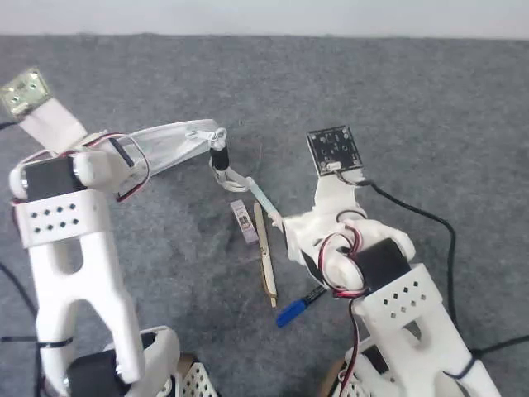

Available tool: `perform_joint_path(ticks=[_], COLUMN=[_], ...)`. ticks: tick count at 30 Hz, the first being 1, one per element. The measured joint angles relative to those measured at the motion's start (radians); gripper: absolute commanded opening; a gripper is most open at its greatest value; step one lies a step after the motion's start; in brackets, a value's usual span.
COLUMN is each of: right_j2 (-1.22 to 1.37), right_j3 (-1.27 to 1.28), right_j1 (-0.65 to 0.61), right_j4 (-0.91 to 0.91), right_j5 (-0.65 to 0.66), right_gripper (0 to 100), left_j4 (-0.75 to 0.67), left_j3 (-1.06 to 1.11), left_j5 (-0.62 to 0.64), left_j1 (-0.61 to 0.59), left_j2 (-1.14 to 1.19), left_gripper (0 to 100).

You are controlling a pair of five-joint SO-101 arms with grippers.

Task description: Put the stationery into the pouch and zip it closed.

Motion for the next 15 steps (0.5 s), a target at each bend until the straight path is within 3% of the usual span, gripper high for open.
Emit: perform_joint_path(ticks=[15], right_j2=[0.006], right_j3=[0.089], right_j1=[0.153], right_j4=[0.077], right_j5=[-0.003], right_gripper=[14.5], left_j4=[0.000], left_j3=[0.000], left_j5=[0.000], left_j1=[0.000], left_j2=[0.000], left_gripper=[1])
